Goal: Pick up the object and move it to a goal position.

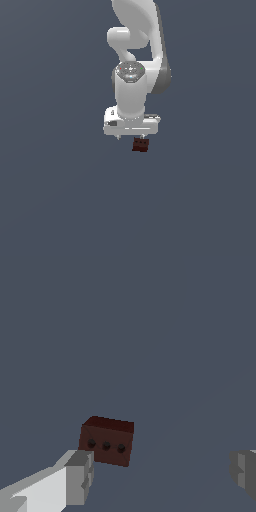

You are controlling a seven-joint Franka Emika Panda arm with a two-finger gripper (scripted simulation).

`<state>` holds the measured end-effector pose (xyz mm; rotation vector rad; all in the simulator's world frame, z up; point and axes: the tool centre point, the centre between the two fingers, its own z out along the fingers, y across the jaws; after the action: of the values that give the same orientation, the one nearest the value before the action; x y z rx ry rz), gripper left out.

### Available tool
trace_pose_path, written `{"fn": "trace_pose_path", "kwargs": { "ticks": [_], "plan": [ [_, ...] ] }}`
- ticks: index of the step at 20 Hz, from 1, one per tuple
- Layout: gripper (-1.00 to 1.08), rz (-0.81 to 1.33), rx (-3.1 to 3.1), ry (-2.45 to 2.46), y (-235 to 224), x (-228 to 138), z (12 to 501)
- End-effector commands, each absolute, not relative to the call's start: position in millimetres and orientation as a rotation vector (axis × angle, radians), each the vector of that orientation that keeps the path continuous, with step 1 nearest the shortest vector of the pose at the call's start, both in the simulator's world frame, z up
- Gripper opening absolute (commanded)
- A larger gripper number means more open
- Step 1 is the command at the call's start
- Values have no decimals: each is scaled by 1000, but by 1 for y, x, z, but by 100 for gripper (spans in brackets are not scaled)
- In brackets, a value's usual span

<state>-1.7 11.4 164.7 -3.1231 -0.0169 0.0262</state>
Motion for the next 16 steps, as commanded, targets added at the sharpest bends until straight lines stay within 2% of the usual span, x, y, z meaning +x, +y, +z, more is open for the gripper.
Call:
{"fn": "trace_pose_path", "kwargs": {
  "ticks": [1, 16],
  "plan": [
    [100, 26, -3123, -17, 11, -2, 165],
    [100, 19, -3147, 9, -8, 4, 165]
  ]
}}
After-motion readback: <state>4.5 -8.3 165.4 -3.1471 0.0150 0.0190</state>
